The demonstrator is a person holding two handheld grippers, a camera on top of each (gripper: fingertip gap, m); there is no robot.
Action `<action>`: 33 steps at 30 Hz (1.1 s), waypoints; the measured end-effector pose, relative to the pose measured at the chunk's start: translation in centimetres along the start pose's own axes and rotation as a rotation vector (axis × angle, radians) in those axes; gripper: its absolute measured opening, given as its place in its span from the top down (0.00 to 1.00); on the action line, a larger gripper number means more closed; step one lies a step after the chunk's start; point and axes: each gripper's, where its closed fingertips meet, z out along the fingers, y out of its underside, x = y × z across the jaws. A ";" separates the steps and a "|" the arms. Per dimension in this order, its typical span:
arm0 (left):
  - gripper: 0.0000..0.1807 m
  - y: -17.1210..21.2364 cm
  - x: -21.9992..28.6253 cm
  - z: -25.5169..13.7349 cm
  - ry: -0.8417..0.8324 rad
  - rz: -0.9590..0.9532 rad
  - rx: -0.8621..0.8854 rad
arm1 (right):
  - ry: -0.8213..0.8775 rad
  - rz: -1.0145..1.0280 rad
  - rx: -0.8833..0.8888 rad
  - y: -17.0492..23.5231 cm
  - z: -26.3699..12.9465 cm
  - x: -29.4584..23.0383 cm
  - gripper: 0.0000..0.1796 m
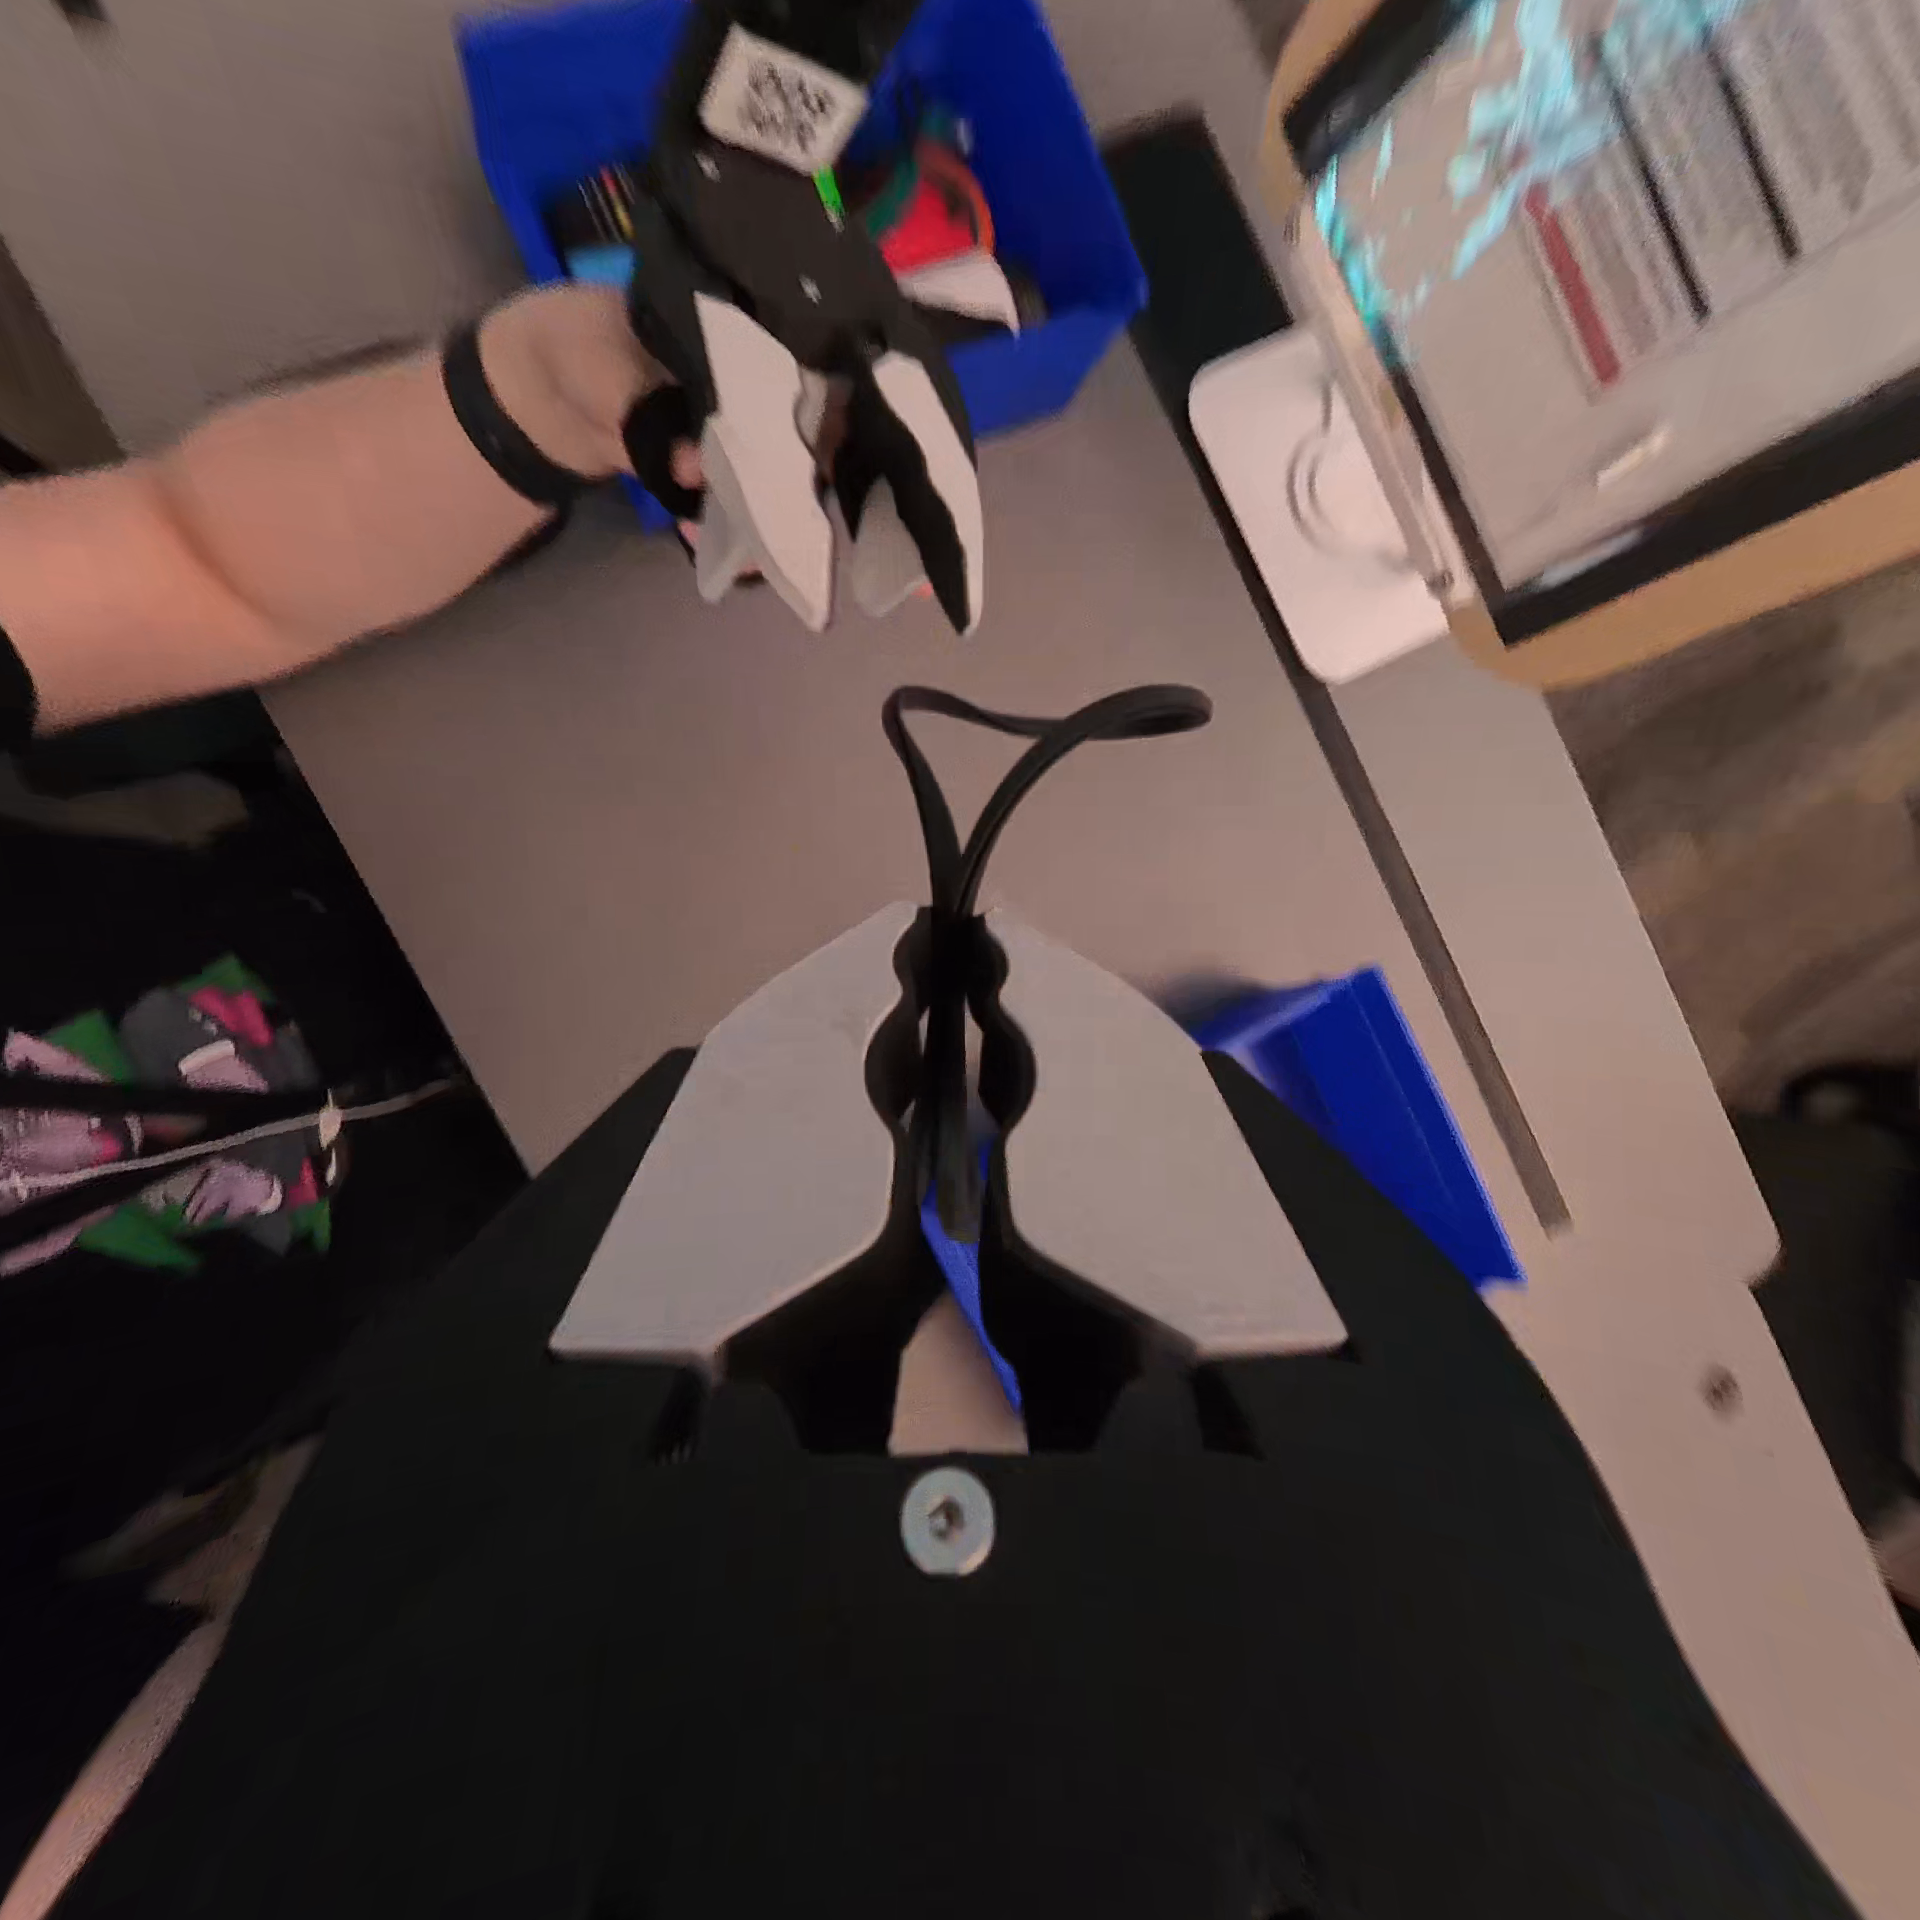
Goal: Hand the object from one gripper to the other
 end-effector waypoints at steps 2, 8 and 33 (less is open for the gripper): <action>0.71 0.2 -0.8 -0.5 -0.044 0.006 -0.017 | 0.036 0.015 -0.160 -0.7 -0.2 0.3 0.96; 0.70 3.3 0.0 0.4 -0.057 0.134 -0.182 | 0.093 0.047 -0.449 -2.9 0.3 -0.4 0.96; 0.97 3.2 6.9 6.5 -0.296 0.834 -0.107 | 0.220 0.097 -0.586 -8.6 -1.2 -3.9 0.96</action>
